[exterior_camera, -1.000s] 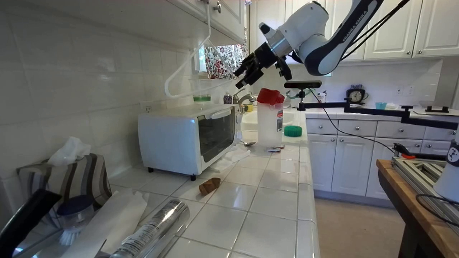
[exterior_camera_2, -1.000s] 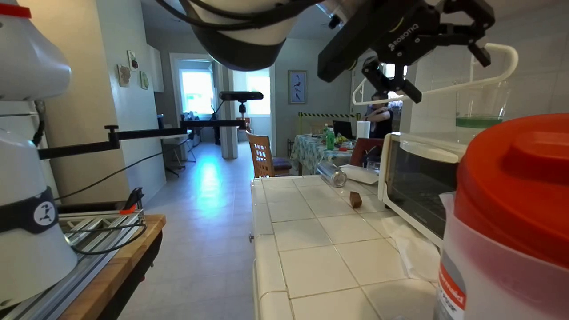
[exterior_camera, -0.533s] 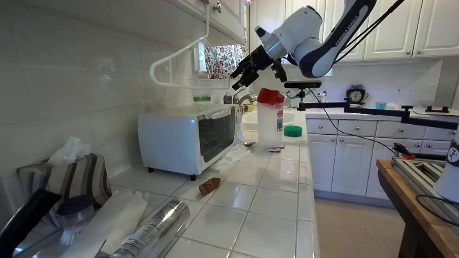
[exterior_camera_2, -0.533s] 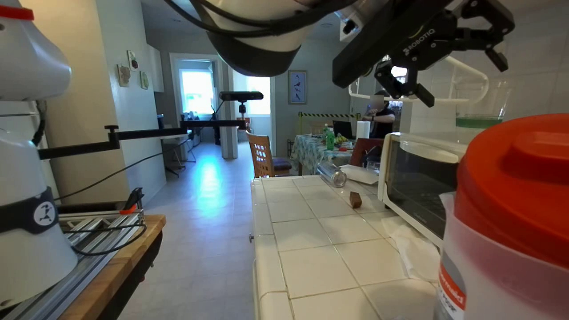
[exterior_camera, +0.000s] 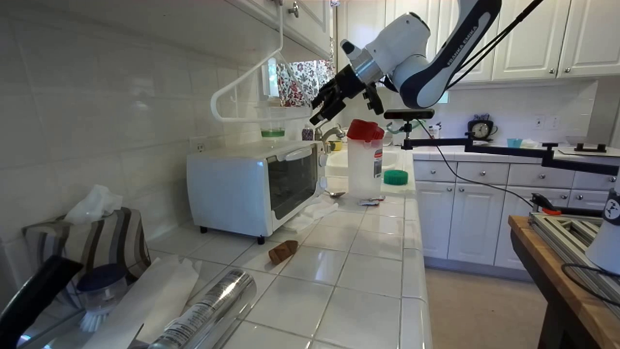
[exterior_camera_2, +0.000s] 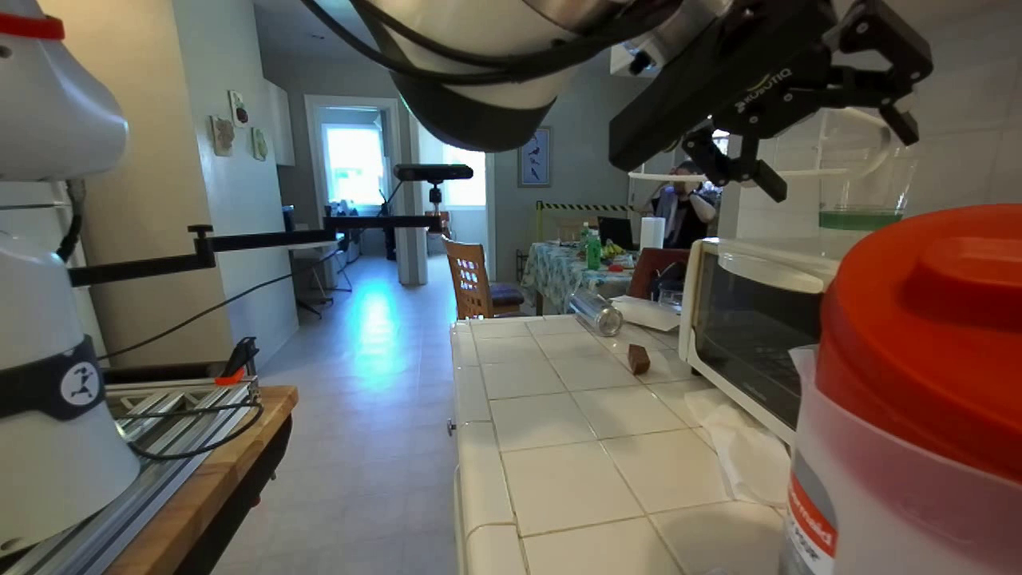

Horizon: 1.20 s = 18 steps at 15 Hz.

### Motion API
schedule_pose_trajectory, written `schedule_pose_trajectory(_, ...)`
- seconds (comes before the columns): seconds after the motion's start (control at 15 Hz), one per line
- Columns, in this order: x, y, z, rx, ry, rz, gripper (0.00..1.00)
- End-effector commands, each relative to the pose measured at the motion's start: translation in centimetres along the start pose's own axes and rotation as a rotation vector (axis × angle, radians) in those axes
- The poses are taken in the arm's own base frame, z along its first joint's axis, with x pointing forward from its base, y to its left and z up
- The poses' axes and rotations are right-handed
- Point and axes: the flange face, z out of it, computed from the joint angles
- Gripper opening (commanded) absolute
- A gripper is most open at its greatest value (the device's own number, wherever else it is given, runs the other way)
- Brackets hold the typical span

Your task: Put the coat hanger on the counter

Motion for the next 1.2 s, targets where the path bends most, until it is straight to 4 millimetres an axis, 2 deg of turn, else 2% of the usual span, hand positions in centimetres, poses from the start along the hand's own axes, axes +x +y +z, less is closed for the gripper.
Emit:
schedule_pose_trajectory(0.0, -0.04, 0.42, 0.91, 0.021, 0.074, 0.031, 1.0)
schedule_pose_trajectory(0.6, 0.78, 1.16, 1.49, 0.013, 0.092, 0.046, 0.99)
schedule_pose_trajectory(0.67, 0.81, 1.11, 1.5, 0.014, 0.093, 0.045, 0.75)
schedule_pose_trajectory(0.8, 0.83, 1.02, 1.55, 0.017, 0.093, 0.045, 0.7)
schedule_pose_trajectory(1.13, 0.86, 0.97, 1.71, 0.02, 0.093, 0.046, 0.3)
